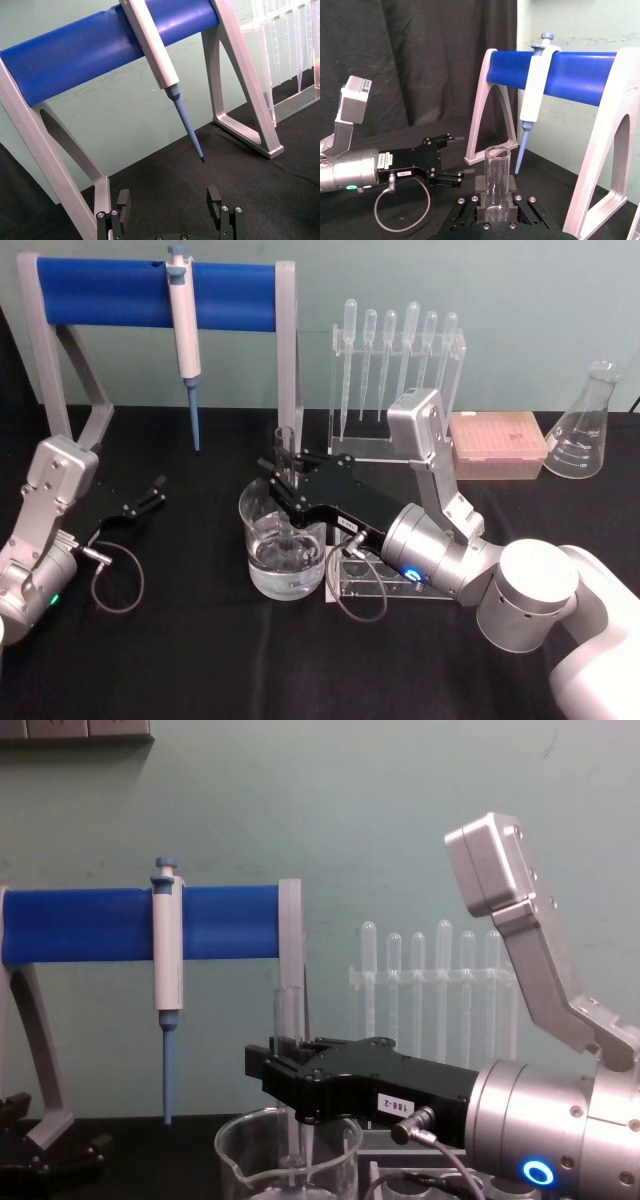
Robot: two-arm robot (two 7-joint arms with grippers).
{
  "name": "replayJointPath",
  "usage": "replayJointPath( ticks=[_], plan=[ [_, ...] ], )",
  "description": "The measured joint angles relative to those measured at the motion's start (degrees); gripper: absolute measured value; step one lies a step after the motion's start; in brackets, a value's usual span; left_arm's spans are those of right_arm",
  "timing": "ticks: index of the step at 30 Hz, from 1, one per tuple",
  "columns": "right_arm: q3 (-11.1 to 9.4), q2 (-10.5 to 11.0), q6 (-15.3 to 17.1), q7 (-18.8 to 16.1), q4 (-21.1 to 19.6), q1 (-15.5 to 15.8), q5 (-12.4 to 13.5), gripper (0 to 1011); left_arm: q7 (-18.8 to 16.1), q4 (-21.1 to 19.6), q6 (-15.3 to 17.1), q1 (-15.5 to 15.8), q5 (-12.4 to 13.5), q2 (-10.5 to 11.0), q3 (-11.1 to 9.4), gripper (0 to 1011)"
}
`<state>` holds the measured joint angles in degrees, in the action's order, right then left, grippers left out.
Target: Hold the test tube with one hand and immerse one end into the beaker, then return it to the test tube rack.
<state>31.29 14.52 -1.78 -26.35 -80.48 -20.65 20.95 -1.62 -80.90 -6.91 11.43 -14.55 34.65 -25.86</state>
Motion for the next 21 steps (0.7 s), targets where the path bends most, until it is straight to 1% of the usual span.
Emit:
replayJointPath(
  ticks=[21],
  plan=[
    [0.00, 0.00, 0.00, 0.00, 0.00, 0.00, 0.00, 224, 0.00, 0.00, 0.00, 0.00, 0.00, 0.00, 0.00, 1000]
  ],
)
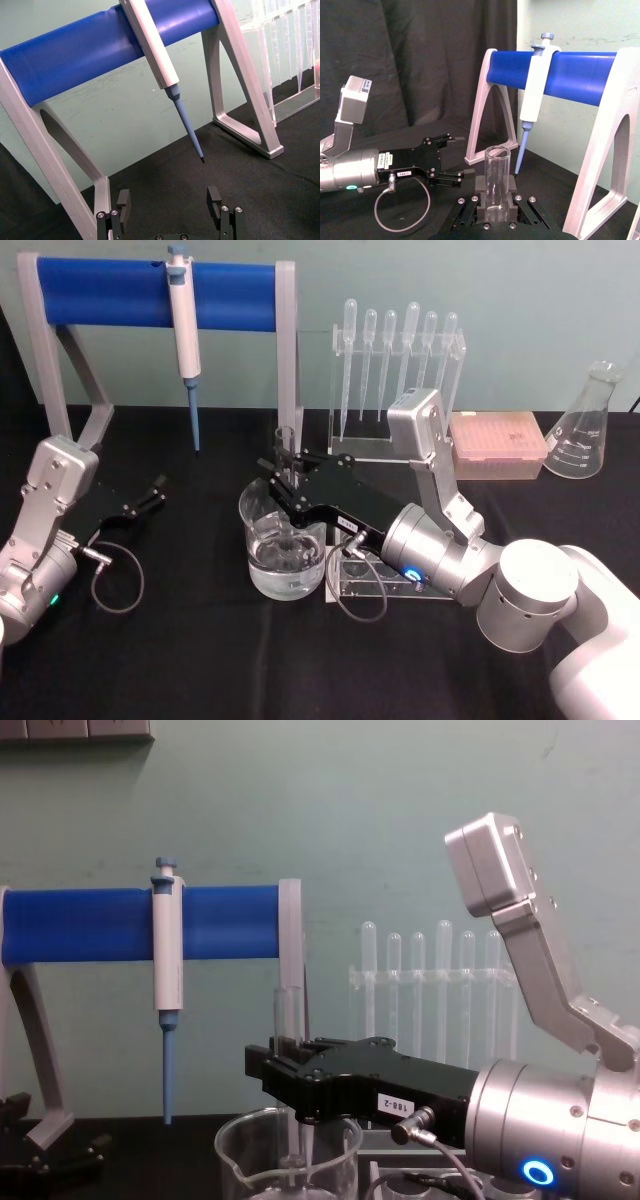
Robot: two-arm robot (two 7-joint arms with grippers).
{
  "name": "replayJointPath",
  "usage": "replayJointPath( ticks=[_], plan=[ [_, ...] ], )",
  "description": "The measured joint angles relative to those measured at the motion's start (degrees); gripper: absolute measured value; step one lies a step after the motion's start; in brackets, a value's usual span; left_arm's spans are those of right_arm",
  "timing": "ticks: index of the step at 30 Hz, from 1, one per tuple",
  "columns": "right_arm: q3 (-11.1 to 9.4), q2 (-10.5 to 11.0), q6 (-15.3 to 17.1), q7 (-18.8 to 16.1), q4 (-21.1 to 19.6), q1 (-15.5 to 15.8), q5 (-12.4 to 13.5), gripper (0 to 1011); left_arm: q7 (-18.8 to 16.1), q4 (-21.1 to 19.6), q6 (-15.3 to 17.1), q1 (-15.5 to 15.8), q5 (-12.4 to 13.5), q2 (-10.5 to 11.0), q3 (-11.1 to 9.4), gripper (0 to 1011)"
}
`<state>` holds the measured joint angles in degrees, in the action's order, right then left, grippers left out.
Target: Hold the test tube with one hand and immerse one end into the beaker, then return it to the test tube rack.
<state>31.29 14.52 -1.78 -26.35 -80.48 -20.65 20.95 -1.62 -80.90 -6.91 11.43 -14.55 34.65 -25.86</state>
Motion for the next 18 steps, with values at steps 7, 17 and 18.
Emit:
replayJointPath(
  ticks=[7, 17, 18],
  plan=[
    [0.00, 0.00, 0.00, 0.00, 0.00, 0.00, 0.00, 224, 0.00, 0.00, 0.00, 0.00, 0.00, 0.00, 0.00, 1000],
    [0.00, 0.00, 0.00, 0.00, 0.00, 0.00, 0.00, 224, 0.00, 0.00, 0.00, 0.00, 0.00, 0.00, 0.00, 1000],
    [0.00, 0.00, 0.00, 0.00, 0.00, 0.00, 0.00, 224, 0.00, 0.00, 0.00, 0.00, 0.00, 0.00, 0.00, 1000]
  ],
)
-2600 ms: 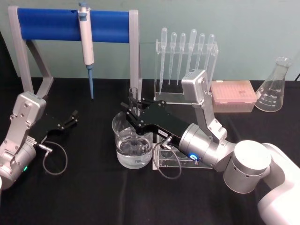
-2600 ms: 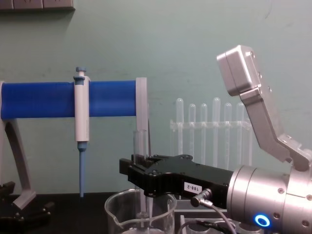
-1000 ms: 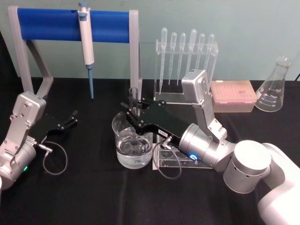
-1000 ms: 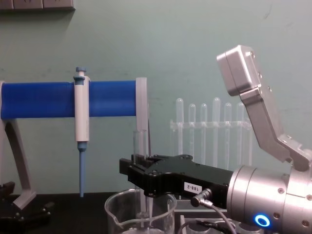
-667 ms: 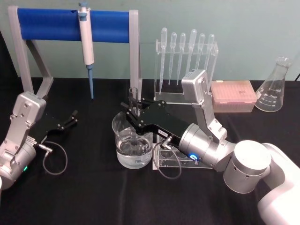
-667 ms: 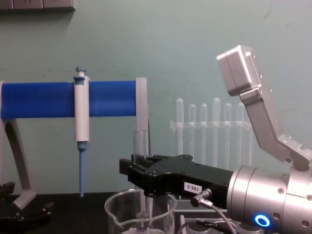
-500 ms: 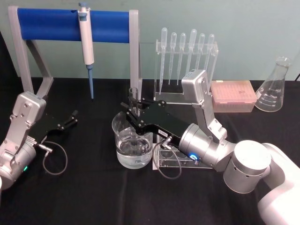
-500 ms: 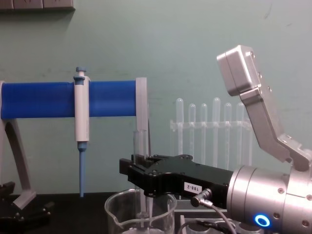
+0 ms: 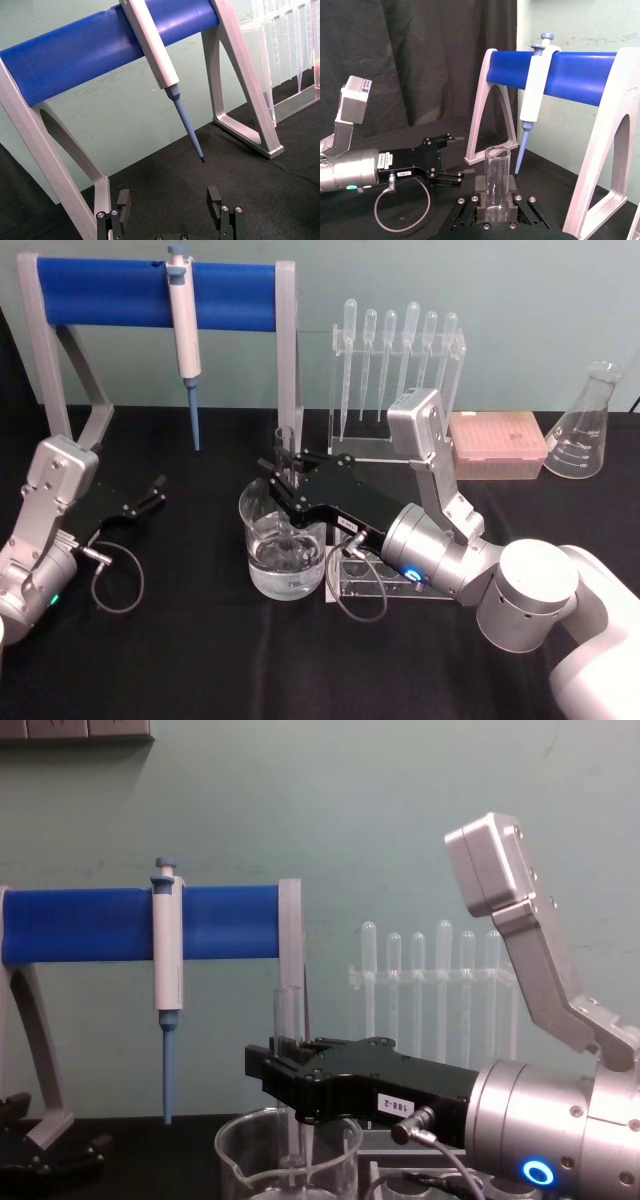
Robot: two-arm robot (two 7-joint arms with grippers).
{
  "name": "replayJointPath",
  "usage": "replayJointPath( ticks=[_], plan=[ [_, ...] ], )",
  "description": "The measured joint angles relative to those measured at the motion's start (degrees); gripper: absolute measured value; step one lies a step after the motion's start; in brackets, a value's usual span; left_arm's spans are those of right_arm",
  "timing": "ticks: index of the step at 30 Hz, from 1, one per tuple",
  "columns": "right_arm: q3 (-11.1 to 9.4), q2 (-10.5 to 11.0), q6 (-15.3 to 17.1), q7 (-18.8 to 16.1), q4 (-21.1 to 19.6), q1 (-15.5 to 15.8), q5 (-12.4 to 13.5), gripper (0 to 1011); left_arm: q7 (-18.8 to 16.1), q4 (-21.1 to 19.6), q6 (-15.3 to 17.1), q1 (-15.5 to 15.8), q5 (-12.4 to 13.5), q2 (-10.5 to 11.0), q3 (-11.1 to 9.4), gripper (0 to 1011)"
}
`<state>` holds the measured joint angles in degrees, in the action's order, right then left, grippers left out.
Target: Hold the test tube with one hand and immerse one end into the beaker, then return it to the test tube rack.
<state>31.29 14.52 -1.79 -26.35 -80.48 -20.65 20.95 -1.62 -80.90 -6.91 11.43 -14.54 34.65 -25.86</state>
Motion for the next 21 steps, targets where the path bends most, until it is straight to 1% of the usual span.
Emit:
replayJointPath(
  ticks=[21],
  plan=[
    [0.00, 0.00, 0.00, 0.00, 0.00, 0.00, 0.00, 224, 0.00, 0.00, 0.00, 0.00, 0.00, 0.00, -0.01, 1000]
  ],
)
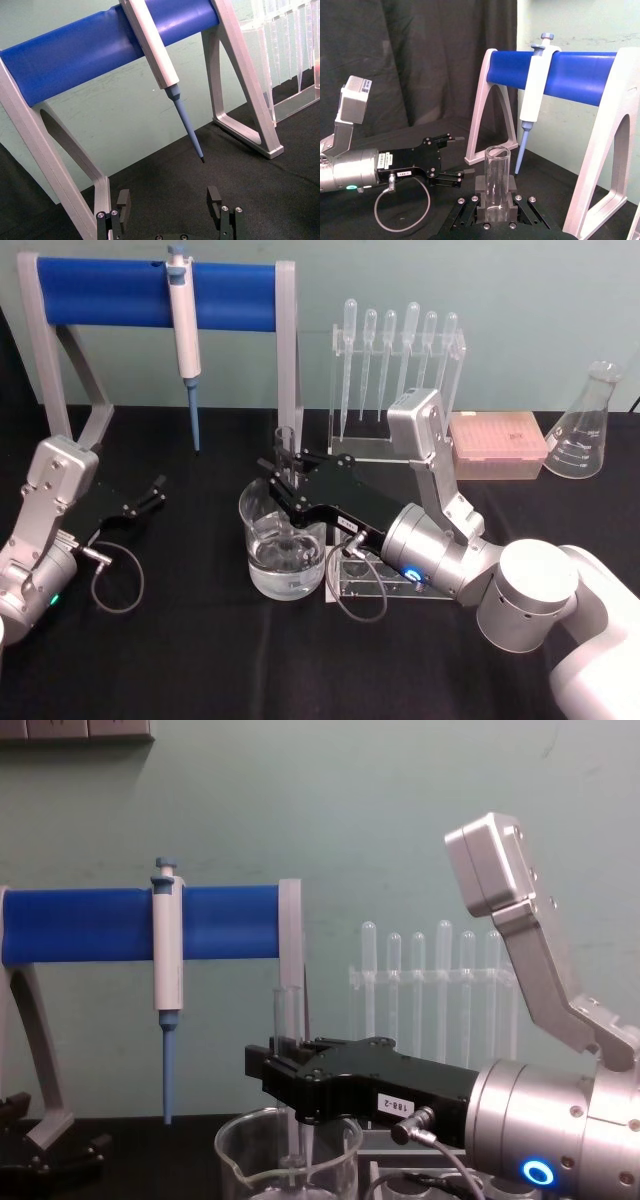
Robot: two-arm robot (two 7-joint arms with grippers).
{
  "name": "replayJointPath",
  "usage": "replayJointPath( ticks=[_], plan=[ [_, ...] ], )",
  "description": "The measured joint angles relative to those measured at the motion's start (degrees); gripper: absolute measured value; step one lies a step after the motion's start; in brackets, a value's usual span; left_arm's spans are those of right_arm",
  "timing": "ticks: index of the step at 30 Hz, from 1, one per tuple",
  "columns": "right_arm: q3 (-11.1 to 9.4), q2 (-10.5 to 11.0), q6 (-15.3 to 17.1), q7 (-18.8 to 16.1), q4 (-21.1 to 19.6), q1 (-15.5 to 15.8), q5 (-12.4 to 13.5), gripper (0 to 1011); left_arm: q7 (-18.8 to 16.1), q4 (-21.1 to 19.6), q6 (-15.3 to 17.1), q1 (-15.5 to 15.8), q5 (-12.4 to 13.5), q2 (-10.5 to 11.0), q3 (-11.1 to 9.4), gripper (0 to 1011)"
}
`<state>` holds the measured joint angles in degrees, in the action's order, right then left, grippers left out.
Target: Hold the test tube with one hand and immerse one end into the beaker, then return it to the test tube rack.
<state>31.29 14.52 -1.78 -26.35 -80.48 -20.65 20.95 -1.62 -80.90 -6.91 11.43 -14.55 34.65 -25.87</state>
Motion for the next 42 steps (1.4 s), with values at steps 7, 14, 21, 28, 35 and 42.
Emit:
replayJointPath(
  ticks=[7, 14, 21, 28, 35, 42],
  plan=[
    [0.00, 0.00, 0.00, 0.00, 0.00, 0.00, 0.00, 224, 0.00, 0.00, 0.00, 0.00, 0.00, 0.00, 0.00, 1000],
    [0.00, 0.00, 0.00, 0.00, 0.00, 0.00, 0.00, 224, 0.00, 0.00, 0.00, 0.00, 0.00, 0.00, 0.00, 1000],
    [0.00, 0.00, 0.00, 0.00, 0.00, 0.00, 0.00, 224, 0.00, 0.00, 0.00, 0.00, 0.00, 0.00, 0.00, 1000],
    [0.00, 0.00, 0.00, 0.00, 0.00, 0.00, 0.00, 224, 0.00, 0.00, 0.00, 0.00, 0.00, 0.00, 0.00, 1000],
    [0.00, 0.00, 0.00, 0.00, 0.00, 0.00, 0.00, 224, 0.00, 0.00, 0.00, 0.00, 0.00, 0.00, 0.00, 1000],
    [0.00, 0.00, 0.00, 0.00, 0.00, 0.00, 0.00, 224, 0.00, 0.00, 0.00, 0.00, 0.00, 0.00, 0.00, 1000]
  ],
)
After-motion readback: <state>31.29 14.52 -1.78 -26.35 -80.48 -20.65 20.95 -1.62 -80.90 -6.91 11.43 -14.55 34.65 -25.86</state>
